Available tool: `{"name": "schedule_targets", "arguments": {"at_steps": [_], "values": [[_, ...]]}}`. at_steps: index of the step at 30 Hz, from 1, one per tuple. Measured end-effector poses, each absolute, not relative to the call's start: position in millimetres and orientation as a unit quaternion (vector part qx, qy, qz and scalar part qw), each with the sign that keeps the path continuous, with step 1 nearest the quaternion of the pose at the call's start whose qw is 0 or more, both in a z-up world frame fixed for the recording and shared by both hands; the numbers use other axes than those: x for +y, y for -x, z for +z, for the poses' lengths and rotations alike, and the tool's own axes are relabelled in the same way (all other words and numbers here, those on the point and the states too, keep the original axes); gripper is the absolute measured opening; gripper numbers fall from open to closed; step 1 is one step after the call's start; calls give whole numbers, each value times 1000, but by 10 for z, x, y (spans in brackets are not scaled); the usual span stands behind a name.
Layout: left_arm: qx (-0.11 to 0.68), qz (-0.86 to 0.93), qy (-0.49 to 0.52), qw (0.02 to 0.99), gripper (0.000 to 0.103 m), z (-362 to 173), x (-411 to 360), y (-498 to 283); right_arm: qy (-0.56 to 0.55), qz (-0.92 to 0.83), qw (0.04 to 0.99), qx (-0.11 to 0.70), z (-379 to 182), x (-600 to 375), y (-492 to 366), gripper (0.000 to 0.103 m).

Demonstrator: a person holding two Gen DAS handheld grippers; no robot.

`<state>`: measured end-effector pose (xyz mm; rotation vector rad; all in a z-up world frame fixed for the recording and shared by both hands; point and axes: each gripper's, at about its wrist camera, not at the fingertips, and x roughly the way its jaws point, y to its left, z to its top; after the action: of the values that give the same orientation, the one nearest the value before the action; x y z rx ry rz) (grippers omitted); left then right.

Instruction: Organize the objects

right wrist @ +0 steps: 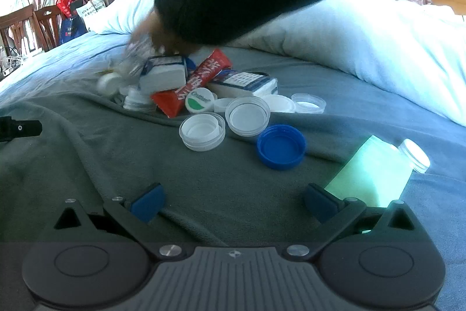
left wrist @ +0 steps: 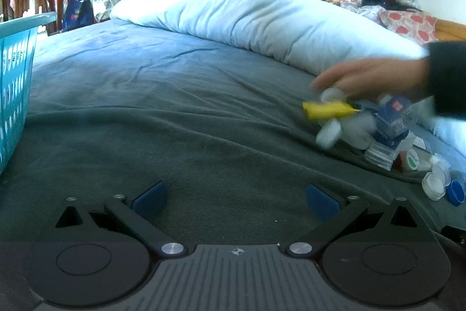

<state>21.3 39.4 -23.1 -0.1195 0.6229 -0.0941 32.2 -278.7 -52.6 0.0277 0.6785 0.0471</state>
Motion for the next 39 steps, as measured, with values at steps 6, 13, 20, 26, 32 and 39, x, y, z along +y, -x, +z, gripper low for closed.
{"name": "schedule_targets", "arguments": {"at_steps": [6, 13, 20, 26, 32, 39], "values": [[306, -45, 57, 949, 103, -235, 385, -225, -13, 23, 943, 333, -524, -2786, -321, 103], [306, -46, 57, 949, 103, -233, 381, -223, -13, 23, 943, 333, -522, -2786, -317, 103], [306, -46, 58, 949, 103, -230, 384, -215, -12, 22, 943, 333, -521, -2786, -313, 103], [307, -49, 64, 948, 103, -221, 400, -209, -14, 23, 943, 333, -532, -2800, -298, 103], [287, -82, 82, 951, 102, -159, 448, -140, -13, 23, 943, 332, -534, -2812, -282, 103], [244, -256, 35, 935, 83, 258, -10, 53, -14, 24, 943, 332, -537, -2829, -266, 103]]}}
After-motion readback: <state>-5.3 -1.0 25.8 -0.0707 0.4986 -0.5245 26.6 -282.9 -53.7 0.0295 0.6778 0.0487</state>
